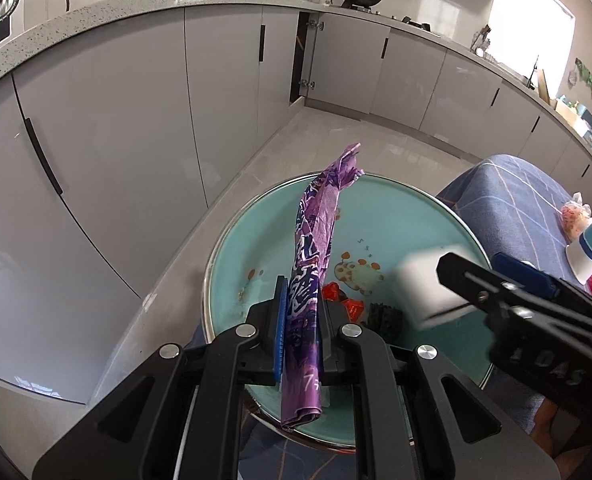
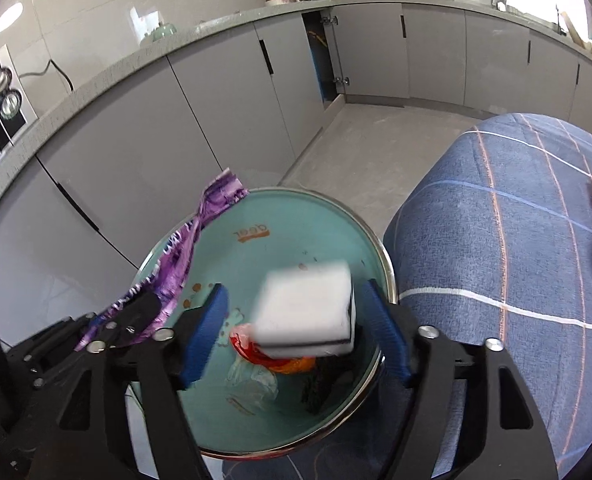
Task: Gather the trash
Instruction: 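Carry the purple wrapper and white sponge over the teal bin and open both grippers, then move both open grippers back over the table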
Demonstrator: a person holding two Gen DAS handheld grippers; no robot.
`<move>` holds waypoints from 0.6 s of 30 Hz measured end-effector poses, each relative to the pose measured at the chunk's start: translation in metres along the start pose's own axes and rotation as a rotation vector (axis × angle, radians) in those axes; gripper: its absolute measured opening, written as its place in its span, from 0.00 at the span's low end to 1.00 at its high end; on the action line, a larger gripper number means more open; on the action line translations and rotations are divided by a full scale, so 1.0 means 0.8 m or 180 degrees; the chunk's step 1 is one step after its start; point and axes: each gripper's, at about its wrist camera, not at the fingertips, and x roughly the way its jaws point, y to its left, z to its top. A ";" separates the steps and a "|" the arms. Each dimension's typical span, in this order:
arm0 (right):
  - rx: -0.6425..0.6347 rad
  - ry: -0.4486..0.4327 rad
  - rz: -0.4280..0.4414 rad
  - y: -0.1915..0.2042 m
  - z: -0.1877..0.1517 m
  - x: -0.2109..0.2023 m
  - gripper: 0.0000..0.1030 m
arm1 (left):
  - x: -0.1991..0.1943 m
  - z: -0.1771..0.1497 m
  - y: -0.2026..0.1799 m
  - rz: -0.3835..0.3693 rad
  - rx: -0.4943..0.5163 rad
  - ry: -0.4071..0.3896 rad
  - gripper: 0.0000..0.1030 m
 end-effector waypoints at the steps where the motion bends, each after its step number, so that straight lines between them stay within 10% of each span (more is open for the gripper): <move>1: 0.0025 -0.0012 0.0040 -0.003 0.001 -0.004 0.73 | 0.001 -0.001 0.000 0.0007 0.0004 0.0006 0.11; 6: 0.0268 -0.0208 0.0076 -0.025 0.003 -0.038 0.73 | 0.001 -0.001 -0.006 0.0018 0.0015 -0.0012 0.14; 11: 0.0366 -0.0657 0.0036 -0.038 -0.004 -0.090 0.79 | -0.024 0.002 -0.018 0.0104 0.0008 -0.0286 0.76; 18: 0.0510 -0.0977 -0.0095 -0.062 -0.018 -0.141 0.84 | -0.063 0.006 -0.052 0.0008 0.0162 -0.0645 0.94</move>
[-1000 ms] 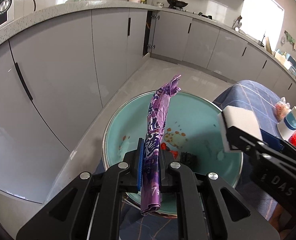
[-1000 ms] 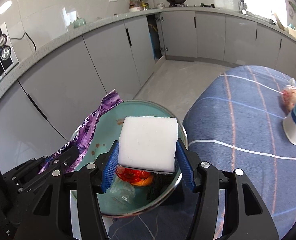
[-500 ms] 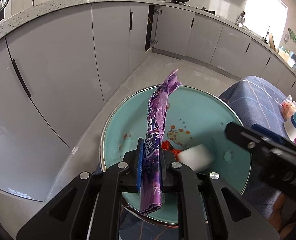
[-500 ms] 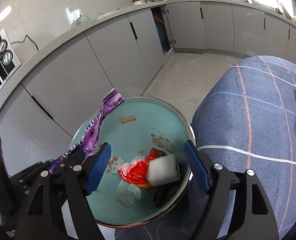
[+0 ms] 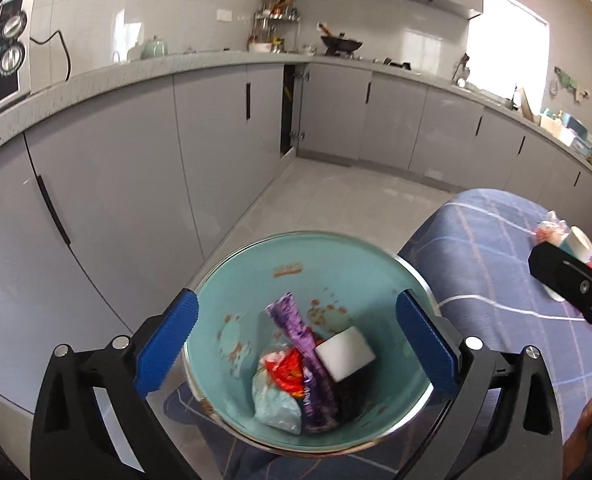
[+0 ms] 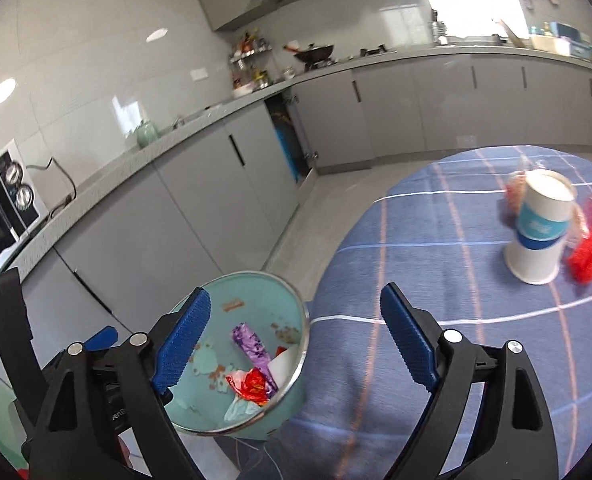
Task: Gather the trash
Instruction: 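Move both open grippers back over the table, then grasp the white paper cup with the left gripper while the right gripper grasps the red mesh net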
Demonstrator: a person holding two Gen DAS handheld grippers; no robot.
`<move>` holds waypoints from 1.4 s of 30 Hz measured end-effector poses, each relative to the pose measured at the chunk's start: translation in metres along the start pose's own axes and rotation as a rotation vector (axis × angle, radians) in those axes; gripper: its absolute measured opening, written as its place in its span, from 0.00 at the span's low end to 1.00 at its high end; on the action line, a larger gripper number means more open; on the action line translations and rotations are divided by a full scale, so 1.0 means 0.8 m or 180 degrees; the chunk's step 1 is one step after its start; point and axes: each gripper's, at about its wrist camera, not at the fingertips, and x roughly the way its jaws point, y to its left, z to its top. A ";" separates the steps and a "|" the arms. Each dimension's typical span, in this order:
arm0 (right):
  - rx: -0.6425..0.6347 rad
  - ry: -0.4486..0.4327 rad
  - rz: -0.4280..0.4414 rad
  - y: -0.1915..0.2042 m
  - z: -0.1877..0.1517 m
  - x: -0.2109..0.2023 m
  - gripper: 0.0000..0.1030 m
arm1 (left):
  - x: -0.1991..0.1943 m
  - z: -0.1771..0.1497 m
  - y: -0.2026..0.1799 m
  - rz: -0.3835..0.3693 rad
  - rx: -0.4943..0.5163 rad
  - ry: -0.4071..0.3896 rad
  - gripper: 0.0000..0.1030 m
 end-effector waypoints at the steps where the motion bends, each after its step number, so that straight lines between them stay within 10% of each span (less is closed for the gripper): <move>1: 0.0023 -0.0022 -0.0015 -0.004 0.000 -0.004 0.84 | -0.003 0.000 -0.005 -0.0014 0.0012 -0.0005 0.94; 12: 0.0435 -0.0184 0.0039 -0.064 -0.008 -0.061 0.91 | -0.038 -0.007 -0.072 -0.0128 0.0285 -0.0069 0.95; 31: 0.0691 -0.0292 -0.1228 -0.225 -0.032 -0.146 0.91 | -0.053 -0.041 -0.216 -0.0620 0.0942 0.0120 0.94; 42: 0.0795 -0.0241 -0.1405 -0.280 -0.018 -0.149 0.90 | -0.036 -0.027 -0.262 -0.0710 0.1087 0.0079 0.94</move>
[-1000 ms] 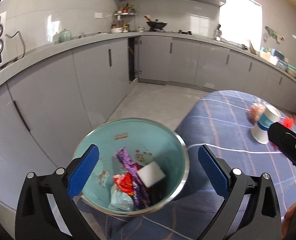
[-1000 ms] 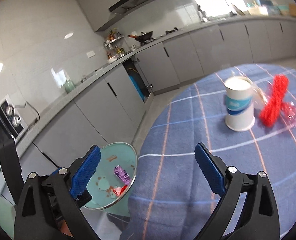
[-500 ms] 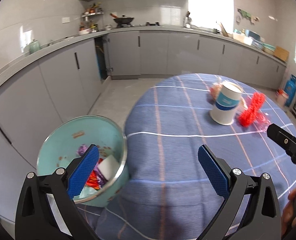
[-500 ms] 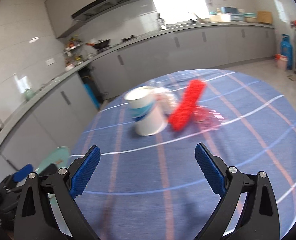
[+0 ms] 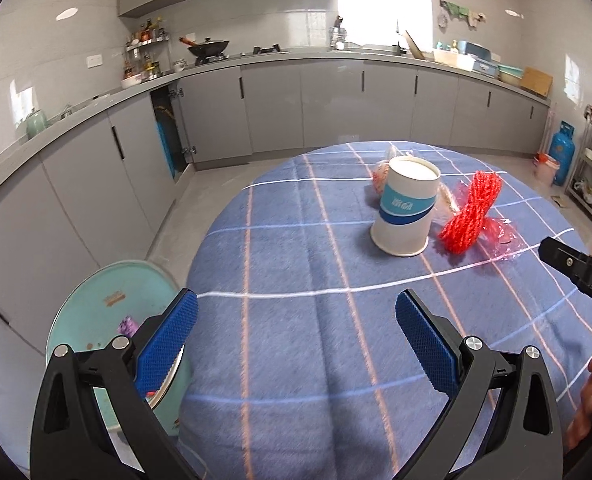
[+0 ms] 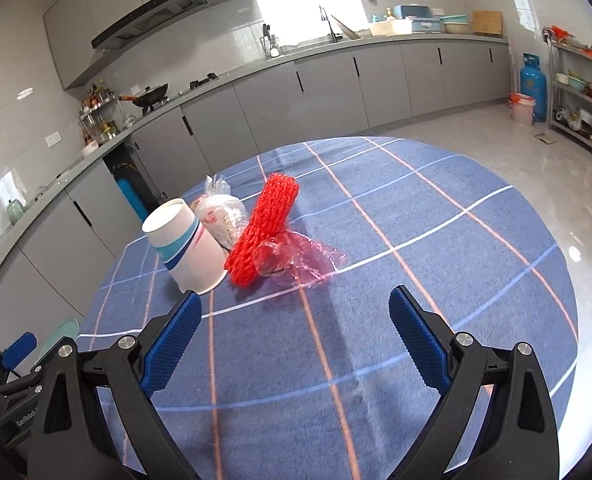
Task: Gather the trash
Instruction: 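Grasp the white paper cup with the left gripper while the right gripper grasps the red mesh net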
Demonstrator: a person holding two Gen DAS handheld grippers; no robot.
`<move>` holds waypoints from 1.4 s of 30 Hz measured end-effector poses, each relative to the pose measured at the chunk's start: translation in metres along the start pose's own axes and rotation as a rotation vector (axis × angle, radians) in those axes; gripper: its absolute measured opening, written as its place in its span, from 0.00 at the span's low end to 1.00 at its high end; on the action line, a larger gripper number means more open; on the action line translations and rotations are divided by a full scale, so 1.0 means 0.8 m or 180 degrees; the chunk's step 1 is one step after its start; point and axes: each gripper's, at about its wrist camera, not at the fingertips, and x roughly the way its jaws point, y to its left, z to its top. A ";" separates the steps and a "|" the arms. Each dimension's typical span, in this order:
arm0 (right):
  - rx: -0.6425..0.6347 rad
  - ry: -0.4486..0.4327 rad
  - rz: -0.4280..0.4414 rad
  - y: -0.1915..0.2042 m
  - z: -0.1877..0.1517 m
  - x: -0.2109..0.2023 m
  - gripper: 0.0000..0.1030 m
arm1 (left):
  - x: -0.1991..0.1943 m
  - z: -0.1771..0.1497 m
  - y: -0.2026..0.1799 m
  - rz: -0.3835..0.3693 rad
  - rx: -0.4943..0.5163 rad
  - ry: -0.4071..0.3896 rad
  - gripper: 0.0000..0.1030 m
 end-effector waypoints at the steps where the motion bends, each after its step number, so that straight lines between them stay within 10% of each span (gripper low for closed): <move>1: 0.0001 0.0010 0.0010 -0.001 0.004 0.004 0.90 | 0.004 0.003 -0.003 0.0002 0.0024 -0.0002 0.94; 18: -0.0048 0.0402 0.0185 0.001 0.084 0.105 0.66 | 0.107 0.085 -0.065 -0.0319 0.0199 -0.0142 0.93; 28: -0.0019 0.0626 0.0422 -0.003 0.092 0.139 0.29 | 0.141 0.102 -0.097 -0.0510 0.0310 -0.0142 0.91; 35: -0.0018 0.0454 0.0577 -0.005 0.093 0.110 0.19 | 0.154 0.102 -0.115 -0.0710 0.0389 -0.0090 0.53; 42: -0.0003 0.0217 0.0730 0.002 0.099 0.061 0.19 | 0.130 0.098 -0.097 -0.0705 0.0267 -0.0144 0.53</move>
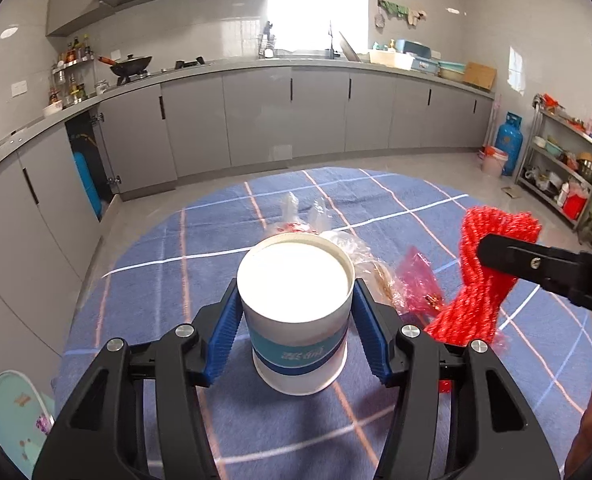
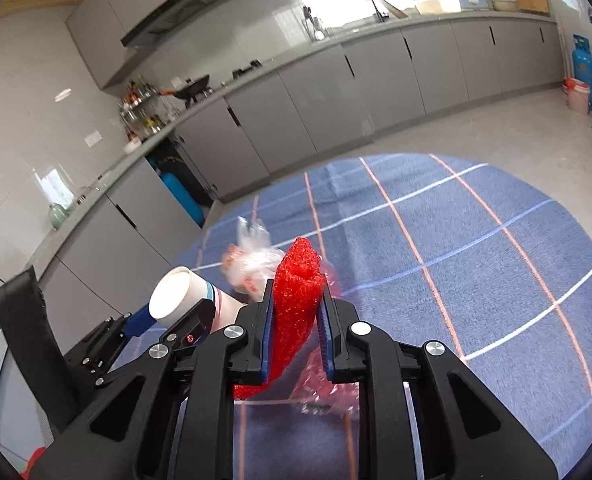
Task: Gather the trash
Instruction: 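Grasp the white paper cup with the left gripper while the right gripper grasps the red mesh net, then carry the paper cup and red mesh over the teal bin and open both grippers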
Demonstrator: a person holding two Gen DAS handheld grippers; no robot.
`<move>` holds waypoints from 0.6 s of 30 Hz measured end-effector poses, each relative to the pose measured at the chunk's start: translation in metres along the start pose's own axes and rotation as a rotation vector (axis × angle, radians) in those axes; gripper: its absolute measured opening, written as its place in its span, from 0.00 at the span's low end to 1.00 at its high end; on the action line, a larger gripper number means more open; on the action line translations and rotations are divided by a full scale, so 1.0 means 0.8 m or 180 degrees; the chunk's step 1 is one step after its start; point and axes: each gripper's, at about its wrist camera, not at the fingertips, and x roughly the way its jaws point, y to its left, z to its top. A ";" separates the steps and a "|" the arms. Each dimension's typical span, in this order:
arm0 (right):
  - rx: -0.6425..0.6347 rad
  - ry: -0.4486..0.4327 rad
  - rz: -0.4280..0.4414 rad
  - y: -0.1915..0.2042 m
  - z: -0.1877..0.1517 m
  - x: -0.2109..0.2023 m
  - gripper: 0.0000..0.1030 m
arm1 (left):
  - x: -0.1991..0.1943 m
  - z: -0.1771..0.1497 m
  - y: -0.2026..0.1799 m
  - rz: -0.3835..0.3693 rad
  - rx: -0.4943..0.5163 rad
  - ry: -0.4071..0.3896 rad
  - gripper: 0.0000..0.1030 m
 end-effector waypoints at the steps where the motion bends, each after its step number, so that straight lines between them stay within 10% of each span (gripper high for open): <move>1: -0.0010 -0.0024 0.0022 0.005 -0.002 -0.007 0.19 | -0.009 -0.001 0.003 0.0000 -0.0030 -0.0009 0.53; 18: -0.0416 0.0068 0.0228 0.122 -0.080 -0.038 0.19 | -0.155 -0.079 0.089 0.0411 -0.0371 -0.0017 0.53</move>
